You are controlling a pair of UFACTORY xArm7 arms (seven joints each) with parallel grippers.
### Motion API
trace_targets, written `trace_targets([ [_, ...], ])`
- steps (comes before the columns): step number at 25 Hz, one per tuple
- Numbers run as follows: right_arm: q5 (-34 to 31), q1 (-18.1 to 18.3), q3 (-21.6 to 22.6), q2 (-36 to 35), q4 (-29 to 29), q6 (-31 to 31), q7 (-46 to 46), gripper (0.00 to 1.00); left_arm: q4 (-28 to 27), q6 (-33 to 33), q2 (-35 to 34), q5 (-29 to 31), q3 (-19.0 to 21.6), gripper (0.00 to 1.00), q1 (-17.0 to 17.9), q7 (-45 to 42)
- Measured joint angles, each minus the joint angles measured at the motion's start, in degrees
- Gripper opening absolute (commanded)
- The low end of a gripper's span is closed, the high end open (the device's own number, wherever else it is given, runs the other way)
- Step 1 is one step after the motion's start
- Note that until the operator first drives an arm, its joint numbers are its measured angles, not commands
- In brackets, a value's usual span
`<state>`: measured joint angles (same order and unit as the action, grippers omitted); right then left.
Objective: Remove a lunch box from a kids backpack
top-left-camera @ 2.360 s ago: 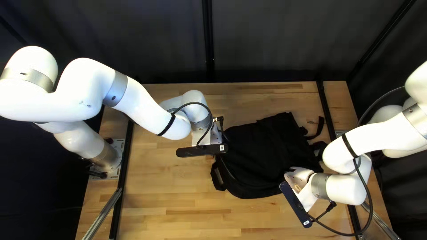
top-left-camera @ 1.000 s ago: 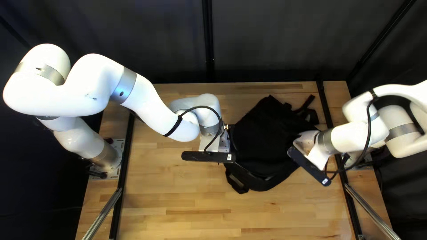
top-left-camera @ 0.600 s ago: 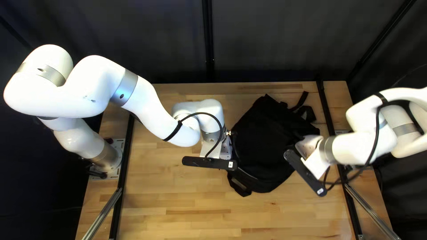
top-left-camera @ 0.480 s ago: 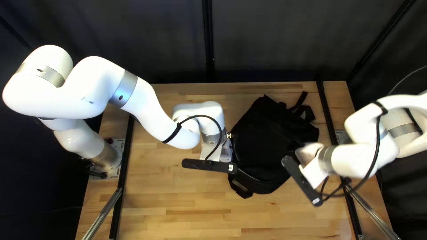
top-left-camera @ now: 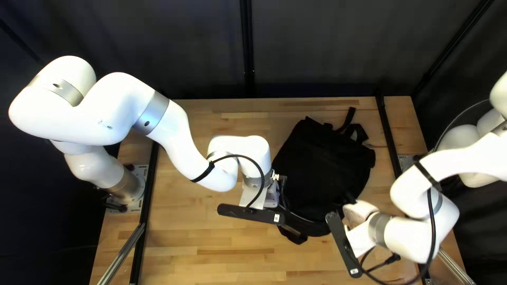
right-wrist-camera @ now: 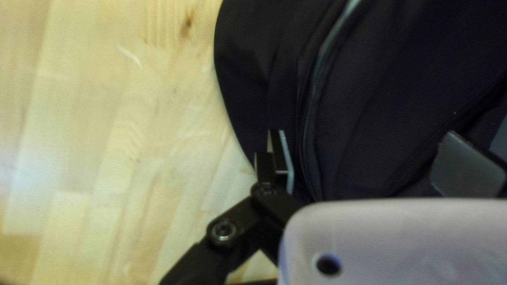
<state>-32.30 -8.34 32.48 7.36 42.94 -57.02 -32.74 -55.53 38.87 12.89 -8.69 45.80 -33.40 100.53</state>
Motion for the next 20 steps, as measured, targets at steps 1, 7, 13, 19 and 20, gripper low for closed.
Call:
trace_targets([
  [1, -1.22, -0.11, 0.53, -1.09, 0.76, -0.47, -1.9, 1.0, -0.1, -0.17, 0.15, 0.39, -0.02, 0.0, 0.39, -0.41],
  [7, -8.17, -1.29, 2.09, -9.69, 6.79, -4.01, -13.39, 1.0, -1.34, -0.96, 1.79, 3.17, -0.48, 0.0, 2.97, -3.01],
  [13, -11.82, -1.4, 1.34, -13.69, 9.56, -4.72, -17.11, 1.0, -3.1, -0.15, 2.6, 5.32, -0.72, 0.0, 5.08, -5.02],
  [19, -13.28, -0.32, 0.35, -13.48, 7.77, -1.91, -17.72, 0.24, -3.42, 0.09, 2.58, 6.13, -0.6, 0.0, 5.96, -5.6],
  [20, -13.47, -0.15, 0.21, -13.3, 7.29, -1.31, -17.94, 0.0, -3.38, 0.01, 2.58, 6.22, -0.61, 0.0, 6.01, -5.6],
])
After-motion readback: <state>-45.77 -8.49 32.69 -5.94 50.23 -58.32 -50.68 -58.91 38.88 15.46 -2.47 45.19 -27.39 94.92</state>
